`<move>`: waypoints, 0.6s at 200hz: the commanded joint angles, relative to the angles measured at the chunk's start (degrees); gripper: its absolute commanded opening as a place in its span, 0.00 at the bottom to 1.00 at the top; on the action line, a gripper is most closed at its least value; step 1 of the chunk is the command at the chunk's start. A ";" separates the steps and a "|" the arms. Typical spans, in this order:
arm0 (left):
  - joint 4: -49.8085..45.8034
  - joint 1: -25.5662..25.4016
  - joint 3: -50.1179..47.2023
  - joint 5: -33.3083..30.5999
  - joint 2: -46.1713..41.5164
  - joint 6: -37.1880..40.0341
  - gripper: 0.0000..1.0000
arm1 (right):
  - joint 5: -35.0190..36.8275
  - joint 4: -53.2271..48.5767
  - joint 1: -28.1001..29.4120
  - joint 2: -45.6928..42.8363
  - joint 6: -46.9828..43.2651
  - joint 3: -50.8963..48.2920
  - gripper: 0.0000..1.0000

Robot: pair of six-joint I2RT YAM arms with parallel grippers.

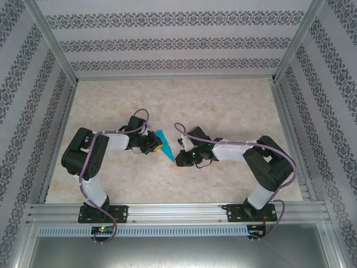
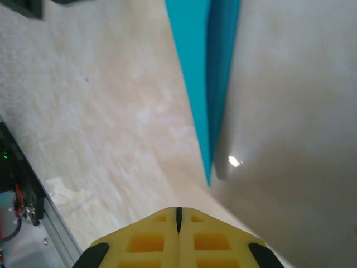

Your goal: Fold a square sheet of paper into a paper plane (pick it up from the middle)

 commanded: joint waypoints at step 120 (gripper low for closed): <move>-3.97 -0.37 -0.51 -2.84 3.58 3.98 0.18 | 3.56 -0.86 -0.31 14.61 0.20 12.58 0.00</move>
